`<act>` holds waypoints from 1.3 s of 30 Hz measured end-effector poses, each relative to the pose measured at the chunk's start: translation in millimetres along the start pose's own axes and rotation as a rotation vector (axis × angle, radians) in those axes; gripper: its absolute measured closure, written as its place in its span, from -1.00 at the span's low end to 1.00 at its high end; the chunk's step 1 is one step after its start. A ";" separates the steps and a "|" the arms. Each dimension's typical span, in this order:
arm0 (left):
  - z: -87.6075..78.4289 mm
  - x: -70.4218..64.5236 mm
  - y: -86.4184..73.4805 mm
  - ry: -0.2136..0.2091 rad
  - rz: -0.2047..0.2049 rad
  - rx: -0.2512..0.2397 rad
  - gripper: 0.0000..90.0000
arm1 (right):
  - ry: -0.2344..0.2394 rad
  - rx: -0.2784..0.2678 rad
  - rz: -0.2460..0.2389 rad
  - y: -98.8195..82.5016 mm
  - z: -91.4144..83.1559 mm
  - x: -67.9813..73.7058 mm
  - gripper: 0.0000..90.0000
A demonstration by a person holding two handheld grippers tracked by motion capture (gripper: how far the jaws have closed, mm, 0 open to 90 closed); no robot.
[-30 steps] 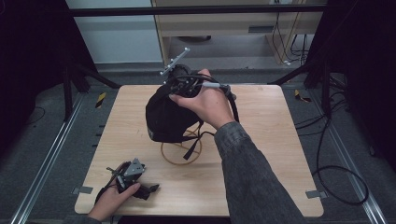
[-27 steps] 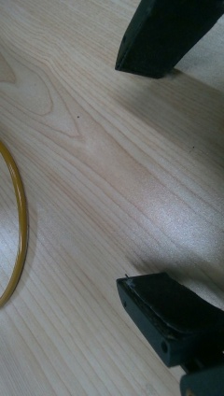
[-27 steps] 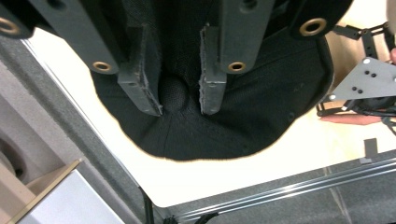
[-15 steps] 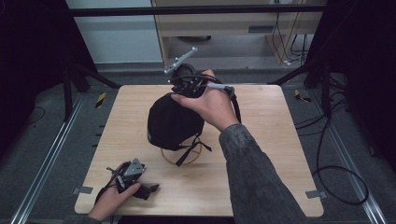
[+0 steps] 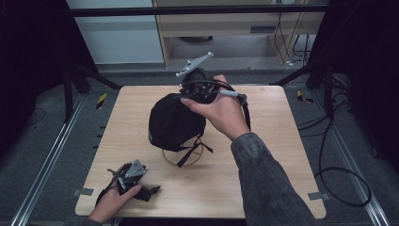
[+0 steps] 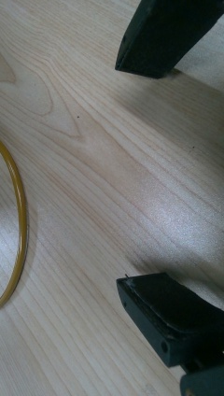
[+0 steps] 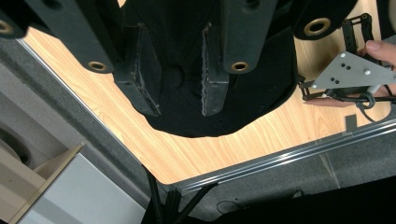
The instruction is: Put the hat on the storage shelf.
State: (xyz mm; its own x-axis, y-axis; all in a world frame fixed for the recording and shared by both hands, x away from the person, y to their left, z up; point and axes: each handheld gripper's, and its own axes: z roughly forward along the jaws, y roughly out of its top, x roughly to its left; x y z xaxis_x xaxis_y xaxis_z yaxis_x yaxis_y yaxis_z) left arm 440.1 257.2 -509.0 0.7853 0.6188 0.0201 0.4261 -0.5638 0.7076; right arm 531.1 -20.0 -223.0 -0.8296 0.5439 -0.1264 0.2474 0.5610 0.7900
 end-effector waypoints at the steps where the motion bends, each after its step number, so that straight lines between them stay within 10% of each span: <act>1: 0.0 0.0 0.0 0.000 0.000 0.000 -1.00 | 0.002 -0.002 0.001 -0.8 -1.0 0.0 0.50; 16: -0.4 0.6 -0.5 -0.006 0.006 -0.001 -1.00 | -0.037 -0.033 0.029 -19.3 -20.0 2.1 0.25; 39: -0.4 0.3 -0.5 -0.005 0.003 -0.001 -1.00 | -0.173 -0.055 0.118 -53.8 -46.4 -12.3 -0.84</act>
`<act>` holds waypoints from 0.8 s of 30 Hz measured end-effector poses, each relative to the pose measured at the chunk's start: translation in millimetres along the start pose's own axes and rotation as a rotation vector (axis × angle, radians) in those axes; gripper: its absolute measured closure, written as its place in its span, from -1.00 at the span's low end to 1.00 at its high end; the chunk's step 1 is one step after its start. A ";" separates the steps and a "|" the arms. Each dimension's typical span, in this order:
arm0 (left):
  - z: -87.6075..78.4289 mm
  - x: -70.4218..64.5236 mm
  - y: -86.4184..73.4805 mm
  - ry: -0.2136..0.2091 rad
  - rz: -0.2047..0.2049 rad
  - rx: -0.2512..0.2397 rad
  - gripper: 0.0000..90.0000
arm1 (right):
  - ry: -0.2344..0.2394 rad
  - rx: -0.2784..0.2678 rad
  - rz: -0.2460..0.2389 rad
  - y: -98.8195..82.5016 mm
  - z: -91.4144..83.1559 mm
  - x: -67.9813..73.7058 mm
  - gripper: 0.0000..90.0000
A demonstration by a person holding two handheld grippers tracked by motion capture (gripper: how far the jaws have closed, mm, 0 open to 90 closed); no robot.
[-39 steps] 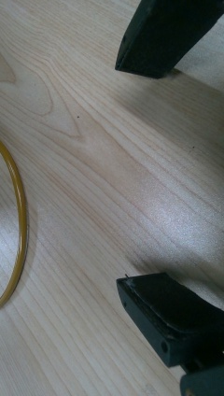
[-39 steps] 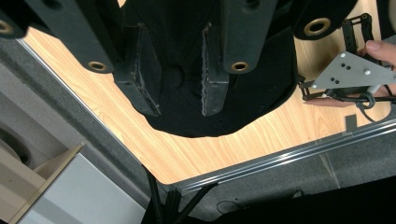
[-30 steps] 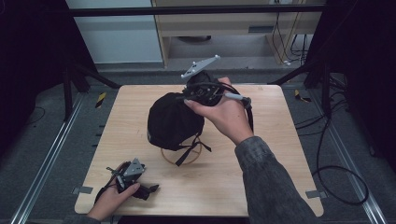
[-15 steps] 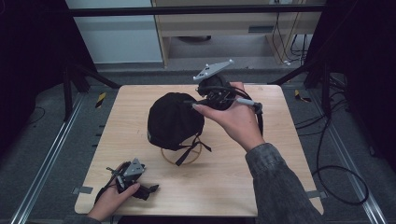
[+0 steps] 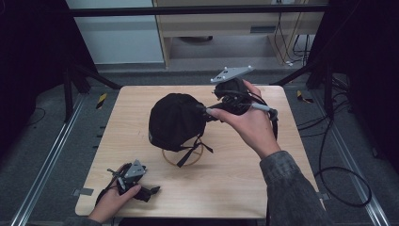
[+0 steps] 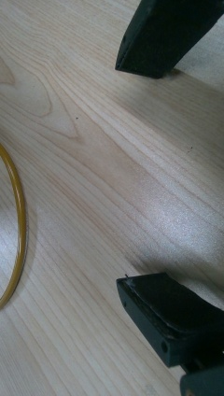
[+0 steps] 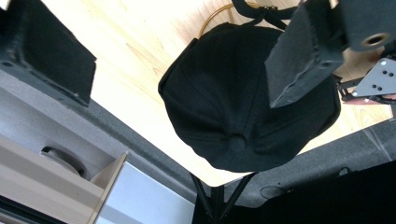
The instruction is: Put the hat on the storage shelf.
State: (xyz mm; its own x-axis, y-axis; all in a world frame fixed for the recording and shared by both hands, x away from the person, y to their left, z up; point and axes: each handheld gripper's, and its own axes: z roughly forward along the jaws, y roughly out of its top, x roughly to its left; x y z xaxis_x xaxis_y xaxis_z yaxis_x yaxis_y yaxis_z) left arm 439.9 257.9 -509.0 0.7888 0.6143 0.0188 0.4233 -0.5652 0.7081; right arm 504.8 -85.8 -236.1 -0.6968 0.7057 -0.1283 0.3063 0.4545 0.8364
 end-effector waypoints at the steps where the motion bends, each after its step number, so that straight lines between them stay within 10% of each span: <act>1: 0.0 0.0 0.0 0.000 0.000 0.000 -1.00 | 0.000 0.000 0.000 0.0 0.0 0.0 -0.84; 24: 0.1 -0.3 -0.2 0.002 -0.002 -0.003 -1.00 | -0.069 -0.002 0.023 -47.5 -22.8 -19.1 -0.76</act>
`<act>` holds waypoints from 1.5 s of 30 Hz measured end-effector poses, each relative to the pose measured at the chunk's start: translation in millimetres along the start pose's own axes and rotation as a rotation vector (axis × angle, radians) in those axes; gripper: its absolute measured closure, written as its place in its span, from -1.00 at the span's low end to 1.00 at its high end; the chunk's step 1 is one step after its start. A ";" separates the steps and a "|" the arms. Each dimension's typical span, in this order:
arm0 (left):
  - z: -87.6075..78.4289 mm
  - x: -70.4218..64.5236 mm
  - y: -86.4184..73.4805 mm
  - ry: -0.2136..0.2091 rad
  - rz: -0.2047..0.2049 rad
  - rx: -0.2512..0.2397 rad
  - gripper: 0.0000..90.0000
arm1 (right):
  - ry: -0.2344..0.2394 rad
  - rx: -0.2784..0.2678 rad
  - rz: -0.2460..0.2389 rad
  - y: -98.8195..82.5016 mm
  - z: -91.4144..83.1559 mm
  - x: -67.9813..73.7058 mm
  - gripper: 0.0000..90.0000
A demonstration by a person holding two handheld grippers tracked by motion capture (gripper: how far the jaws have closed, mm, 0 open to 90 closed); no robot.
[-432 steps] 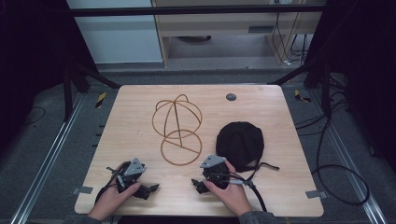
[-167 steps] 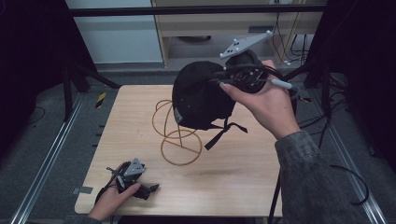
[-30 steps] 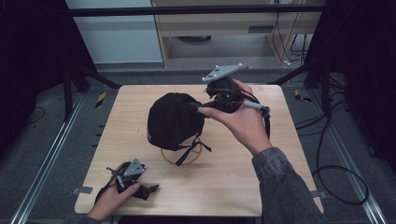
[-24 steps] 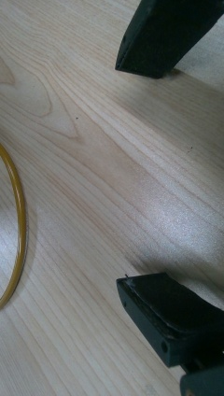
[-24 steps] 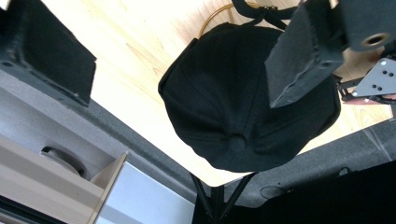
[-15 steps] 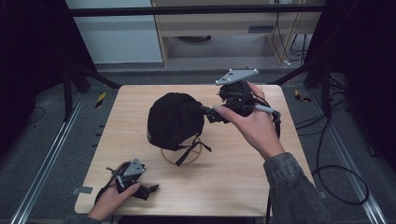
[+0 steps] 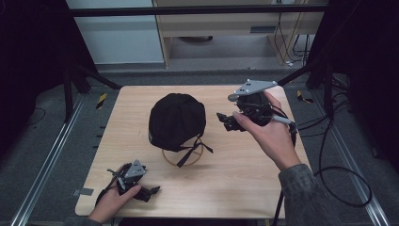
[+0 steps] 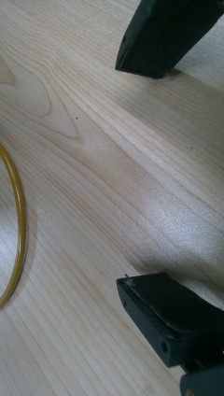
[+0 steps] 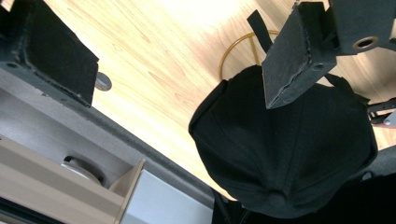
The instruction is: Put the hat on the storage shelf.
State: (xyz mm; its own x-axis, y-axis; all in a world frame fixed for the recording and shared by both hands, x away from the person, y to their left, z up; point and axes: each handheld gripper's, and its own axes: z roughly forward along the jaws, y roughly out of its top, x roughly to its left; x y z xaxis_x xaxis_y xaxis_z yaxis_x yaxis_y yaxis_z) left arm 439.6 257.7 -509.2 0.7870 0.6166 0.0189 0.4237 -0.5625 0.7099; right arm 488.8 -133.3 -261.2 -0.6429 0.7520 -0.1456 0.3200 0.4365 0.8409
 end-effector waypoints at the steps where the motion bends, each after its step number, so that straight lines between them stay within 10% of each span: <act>1: 0.0 0.0 0.0 0.000 0.000 0.000 -1.00 | -0.007 -0.003 -0.004 -2.7 -0.7 -1.0 -0.76; 19: -0.2 0.0 -0.1 0.000 0.001 0.003 -1.00 | -0.053 0.051 -0.038 -58.5 4.1 2.4 -0.75; 45: -0.2 -0.1 -0.1 0.000 0.001 0.003 -1.00 | -0.060 0.091 0.088 -138.0 13.9 -17.6 -0.76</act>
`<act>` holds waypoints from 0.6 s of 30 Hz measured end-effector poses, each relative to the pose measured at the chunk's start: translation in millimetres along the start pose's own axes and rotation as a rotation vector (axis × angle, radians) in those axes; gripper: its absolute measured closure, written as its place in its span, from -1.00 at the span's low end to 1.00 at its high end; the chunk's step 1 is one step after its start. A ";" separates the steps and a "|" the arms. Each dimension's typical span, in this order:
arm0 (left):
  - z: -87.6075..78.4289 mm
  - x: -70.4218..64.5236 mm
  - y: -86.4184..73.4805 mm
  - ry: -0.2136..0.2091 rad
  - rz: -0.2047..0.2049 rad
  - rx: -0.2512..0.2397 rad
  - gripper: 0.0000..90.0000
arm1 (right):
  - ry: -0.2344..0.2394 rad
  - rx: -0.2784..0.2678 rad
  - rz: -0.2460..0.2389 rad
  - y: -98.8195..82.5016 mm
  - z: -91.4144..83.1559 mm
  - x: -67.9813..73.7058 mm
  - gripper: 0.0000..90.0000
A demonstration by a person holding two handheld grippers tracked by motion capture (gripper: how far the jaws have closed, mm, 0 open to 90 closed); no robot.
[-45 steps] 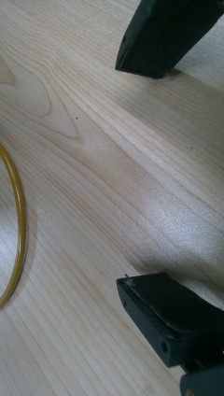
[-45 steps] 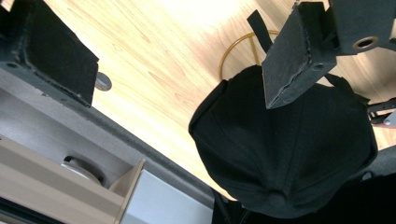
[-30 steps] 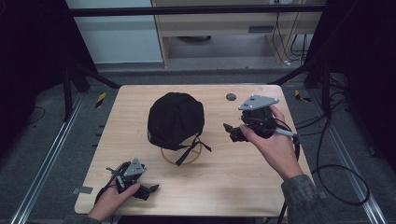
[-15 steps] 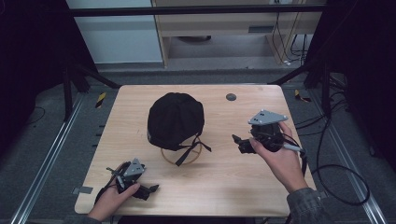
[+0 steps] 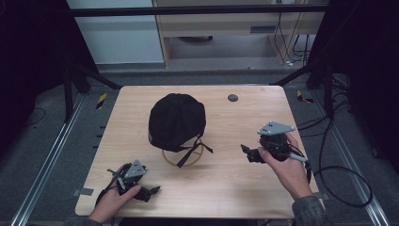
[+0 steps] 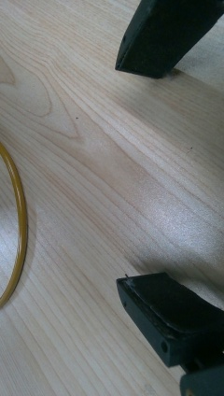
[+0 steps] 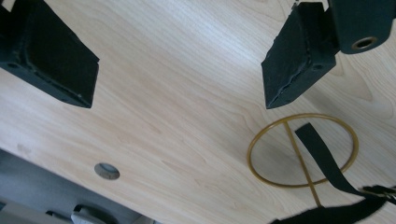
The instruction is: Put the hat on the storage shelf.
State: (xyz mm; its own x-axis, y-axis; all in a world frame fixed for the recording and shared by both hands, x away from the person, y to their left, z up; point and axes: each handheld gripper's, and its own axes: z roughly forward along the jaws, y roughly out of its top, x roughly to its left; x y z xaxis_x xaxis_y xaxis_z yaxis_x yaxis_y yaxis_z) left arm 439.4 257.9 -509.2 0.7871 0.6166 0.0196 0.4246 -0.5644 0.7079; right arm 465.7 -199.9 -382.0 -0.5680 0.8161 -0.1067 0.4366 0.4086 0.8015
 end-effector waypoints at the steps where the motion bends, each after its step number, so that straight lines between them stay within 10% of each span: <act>1: 0.0 0.0 0.0 0.000 0.000 0.000 -1.00 | -0.003 0.009 0.016 -7.3 2.8 -2.1 -0.76; 18: 0.0 -0.1 0.0 0.001 -0.001 0.000 -1.00 | 0.021 0.056 0.055 -44.6 27.2 2.4 -0.76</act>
State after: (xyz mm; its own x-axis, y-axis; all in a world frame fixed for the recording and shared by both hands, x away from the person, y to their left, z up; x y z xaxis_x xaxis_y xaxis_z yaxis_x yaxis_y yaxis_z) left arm 439.3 257.9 -509.2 0.7865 0.6173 0.0196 0.4249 -0.5639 0.7082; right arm 463.8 -205.0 -434.0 -0.5567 0.8292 -0.0508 0.5053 0.3864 0.7716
